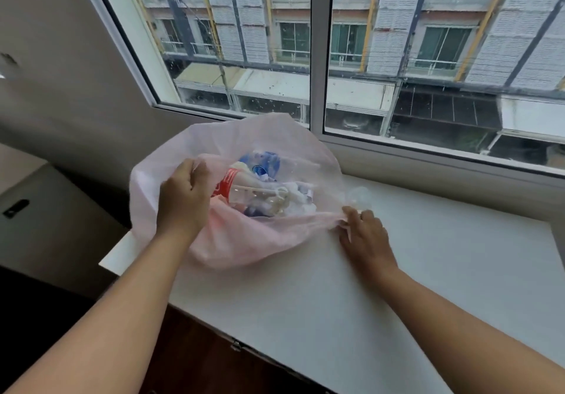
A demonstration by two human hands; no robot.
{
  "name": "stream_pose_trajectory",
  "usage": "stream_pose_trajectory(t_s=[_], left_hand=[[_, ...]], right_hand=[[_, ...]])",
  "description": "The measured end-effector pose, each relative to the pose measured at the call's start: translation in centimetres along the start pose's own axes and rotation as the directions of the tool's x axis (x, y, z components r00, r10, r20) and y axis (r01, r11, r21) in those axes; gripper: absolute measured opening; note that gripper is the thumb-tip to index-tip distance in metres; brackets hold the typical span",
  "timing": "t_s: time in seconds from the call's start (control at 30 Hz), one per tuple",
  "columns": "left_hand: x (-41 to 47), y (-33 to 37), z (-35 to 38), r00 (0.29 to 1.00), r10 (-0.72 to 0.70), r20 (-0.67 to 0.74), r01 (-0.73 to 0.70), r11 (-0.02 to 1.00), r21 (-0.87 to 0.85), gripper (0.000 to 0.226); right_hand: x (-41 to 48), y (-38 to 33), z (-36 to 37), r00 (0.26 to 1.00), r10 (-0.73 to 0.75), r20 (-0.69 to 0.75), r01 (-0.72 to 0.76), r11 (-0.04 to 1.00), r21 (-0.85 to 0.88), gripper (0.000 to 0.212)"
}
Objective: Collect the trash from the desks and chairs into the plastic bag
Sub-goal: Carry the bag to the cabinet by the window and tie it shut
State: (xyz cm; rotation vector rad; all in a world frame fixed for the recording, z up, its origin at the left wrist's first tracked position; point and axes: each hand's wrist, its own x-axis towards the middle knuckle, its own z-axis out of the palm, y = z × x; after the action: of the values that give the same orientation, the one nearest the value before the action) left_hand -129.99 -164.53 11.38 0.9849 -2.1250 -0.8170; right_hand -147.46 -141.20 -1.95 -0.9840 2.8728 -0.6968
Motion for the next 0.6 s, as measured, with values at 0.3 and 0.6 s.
stream_pose_trajectory(t_s=[0.3,0.6], left_hand=[[2.3,-0.6,-2.5,0.99,0.028,-0.138,-0.024,0.999,0.029,0.036],[2.1,-0.7,-1.4,0.992,0.039,-0.116,-0.036,0.999,0.029,0.041]], right_hand=[[3.3,3.7,-2.9,0.973,0.231,0.021,-0.232,0.971,0.059,0.045],[6.1,3.1,-5.1,0.89,0.343,0.301,-0.361,0.933,0.005,0.049]])
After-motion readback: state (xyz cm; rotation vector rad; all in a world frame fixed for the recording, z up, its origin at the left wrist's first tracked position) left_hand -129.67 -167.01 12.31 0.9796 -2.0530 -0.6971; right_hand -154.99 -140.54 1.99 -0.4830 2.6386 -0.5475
